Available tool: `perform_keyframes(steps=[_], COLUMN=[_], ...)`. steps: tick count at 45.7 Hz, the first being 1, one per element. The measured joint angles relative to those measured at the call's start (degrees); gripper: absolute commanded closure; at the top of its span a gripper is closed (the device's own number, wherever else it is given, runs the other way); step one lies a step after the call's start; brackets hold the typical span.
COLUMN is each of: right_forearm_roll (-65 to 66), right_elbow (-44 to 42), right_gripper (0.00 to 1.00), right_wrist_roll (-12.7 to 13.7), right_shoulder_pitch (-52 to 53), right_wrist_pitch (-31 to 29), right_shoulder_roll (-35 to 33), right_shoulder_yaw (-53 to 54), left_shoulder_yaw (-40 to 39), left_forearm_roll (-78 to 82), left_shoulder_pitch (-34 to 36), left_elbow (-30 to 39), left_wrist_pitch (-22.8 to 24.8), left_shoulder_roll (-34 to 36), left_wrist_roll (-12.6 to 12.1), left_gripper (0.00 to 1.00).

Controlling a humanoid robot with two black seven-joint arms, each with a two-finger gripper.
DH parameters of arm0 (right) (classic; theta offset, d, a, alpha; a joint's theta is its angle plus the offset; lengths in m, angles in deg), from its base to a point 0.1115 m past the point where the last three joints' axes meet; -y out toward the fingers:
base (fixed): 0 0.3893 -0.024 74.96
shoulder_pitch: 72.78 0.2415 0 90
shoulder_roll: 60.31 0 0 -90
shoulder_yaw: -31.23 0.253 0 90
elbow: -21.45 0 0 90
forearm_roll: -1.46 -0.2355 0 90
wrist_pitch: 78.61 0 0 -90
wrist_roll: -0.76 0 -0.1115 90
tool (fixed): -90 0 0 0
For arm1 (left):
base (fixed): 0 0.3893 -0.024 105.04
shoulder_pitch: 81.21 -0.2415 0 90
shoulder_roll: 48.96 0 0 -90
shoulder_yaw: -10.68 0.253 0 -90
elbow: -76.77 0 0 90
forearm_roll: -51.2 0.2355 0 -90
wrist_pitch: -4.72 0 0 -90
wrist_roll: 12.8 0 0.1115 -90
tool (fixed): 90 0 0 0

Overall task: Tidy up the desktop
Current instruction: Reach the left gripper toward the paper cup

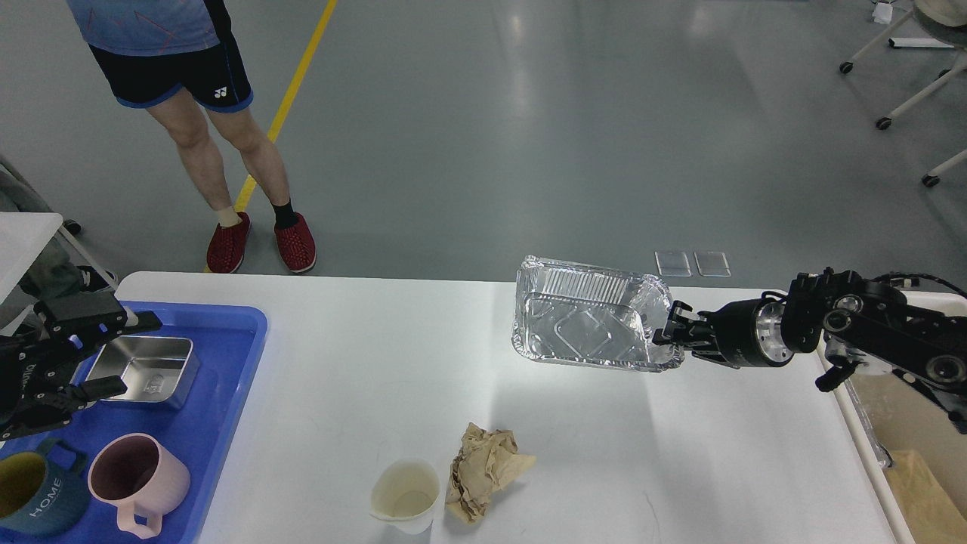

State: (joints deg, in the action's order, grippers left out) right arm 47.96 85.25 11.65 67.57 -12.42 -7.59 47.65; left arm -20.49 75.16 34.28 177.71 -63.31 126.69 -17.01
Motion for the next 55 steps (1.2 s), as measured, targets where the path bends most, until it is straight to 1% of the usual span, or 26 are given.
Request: perform_keyframes(steps=[6, 12, 16, 19, 24, 27, 30, 45, 55], right_forearm_roll=[0.0, 0.0, 0.0, 0.0, 0.0, 0.0, 0.0, 0.0, 0.0], right_elbow=[0.0, 0.0, 0.0, 0.0, 0.0, 0.0, 0.0, 0.0, 0.0], right_gripper=[1.0, 1.0, 1.0, 1.0, 1.0, 1.0, 1.0, 1.0, 1.0], right_wrist_roll=[0.0, -0.1, -0.1, -0.1, -0.1, -0.1, -0.1, -0.1, -0.1], right_shoulder_pitch=[-0.3, -0.6, -0.6, -0.6, -0.8, -1.0, -1.1, -1.3, -1.3], right_wrist_pitch=[-0.1, -0.2, -0.2, -0.2, -0.2, -0.2, -0.2, -0.2, -0.2], right_shoulder_roll=[0.2, 0.1, 0.0, 0.0, 0.1, 0.3, 0.3, 0.3, 0.6], right_shoulder_yaw=[0.2, 0.2, 0.3, 0.3, 0.6, 0.6, 0.6, 0.7, 0.7], left_shoulder_yaw=[0.1, 0.1, 0.2, 0.9, 2.6, 4.1, 6.2, 12.3, 16.0], left_forearm_roll=[4.9, 12.4, 16.7, 19.3, 21.8, 22.2, 22.4, 22.4, 22.4], left_shoulder_pitch=[0.3, 1.4, 1.7, 1.9, 2.6, 3.2, 4.4, 10.4, 12.7], left_elbow=[0.0, -0.3, -0.6, -0.9, -1.6, -2.2, -3.6, -9.7, -10.8], left_wrist_pitch=[3.5, 7.0, 8.3, 8.7, 8.9, 9.0, 9.0, 8.2, 7.4], left_shoulder_roll=[-4.2, -8.9, -12.5, -14.8, -18.8, -21.2, -24.0, -34.5, -37.4], left_wrist_roll=[-0.3, -1.9, -2.9, -4.2, -7.0, -7.9, -8.3, -8.3, -8.4], left_gripper=[0.05, 0.05, 0.05, 0.05, 0.05, 0.05, 0.06, 0.07, 0.07])
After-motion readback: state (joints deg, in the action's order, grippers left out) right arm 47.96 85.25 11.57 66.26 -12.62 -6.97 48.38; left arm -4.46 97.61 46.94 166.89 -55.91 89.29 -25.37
